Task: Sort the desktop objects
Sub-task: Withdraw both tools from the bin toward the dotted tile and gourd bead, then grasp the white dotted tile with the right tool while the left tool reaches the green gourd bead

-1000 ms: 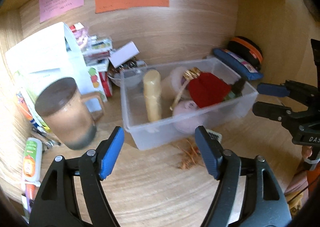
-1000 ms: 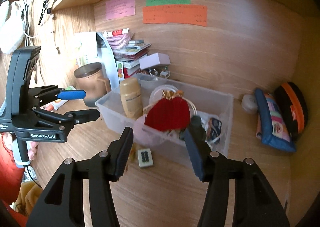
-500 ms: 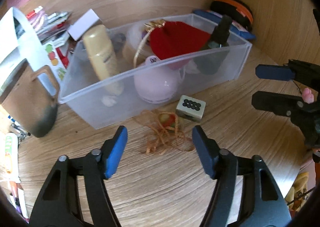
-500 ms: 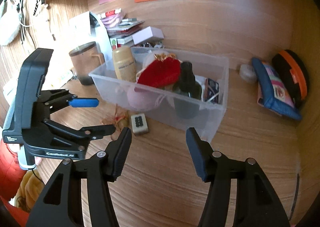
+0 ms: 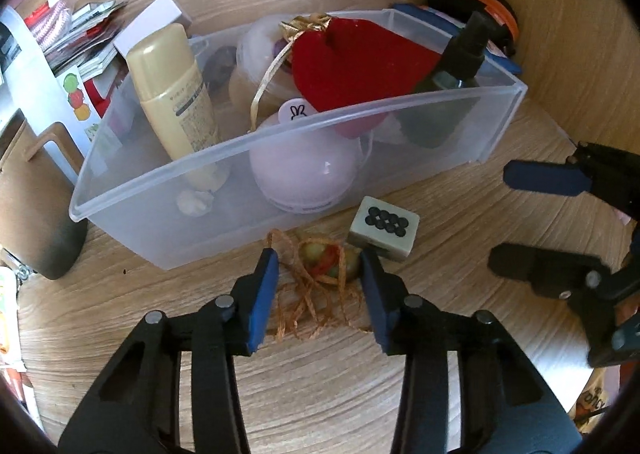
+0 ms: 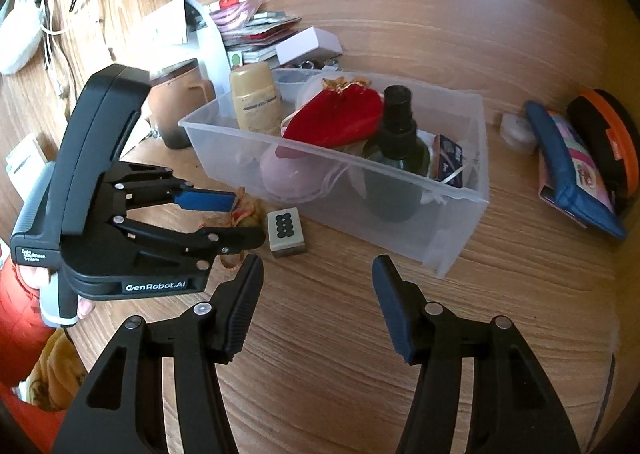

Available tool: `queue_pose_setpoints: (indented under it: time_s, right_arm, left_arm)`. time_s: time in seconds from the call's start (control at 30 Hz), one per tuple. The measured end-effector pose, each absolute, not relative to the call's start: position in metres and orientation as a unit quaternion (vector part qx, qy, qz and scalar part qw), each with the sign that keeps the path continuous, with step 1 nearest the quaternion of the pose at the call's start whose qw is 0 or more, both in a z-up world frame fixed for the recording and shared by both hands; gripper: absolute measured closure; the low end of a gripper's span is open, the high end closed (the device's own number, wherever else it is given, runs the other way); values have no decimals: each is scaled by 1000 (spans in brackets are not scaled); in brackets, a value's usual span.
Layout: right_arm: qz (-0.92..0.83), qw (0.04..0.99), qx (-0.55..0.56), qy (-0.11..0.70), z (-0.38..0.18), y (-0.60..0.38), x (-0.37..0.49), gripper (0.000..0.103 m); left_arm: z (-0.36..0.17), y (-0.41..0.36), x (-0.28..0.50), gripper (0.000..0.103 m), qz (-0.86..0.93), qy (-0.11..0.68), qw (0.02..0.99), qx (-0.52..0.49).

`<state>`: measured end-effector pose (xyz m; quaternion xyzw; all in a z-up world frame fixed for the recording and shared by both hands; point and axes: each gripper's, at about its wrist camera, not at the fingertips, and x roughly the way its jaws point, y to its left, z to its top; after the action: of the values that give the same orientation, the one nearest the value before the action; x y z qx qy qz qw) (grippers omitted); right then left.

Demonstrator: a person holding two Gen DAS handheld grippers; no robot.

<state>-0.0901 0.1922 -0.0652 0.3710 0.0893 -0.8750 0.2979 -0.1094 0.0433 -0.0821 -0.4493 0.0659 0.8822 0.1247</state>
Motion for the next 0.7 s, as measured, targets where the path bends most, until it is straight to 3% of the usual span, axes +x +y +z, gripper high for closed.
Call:
queue_pose_setpoints:
  time_s: [0.13, 0.7]
  right_arm:
    - [-867, 305, 380, 104, -71, 184, -94, 50]
    - [-844, 317, 407, 146, -88, 130, -126, 52]
  left_arm:
    - [-81, 41, -110, 73, 884, 61, 126, -445]
    - [-59, -2, -92, 73, 905, 7, 121, -409]
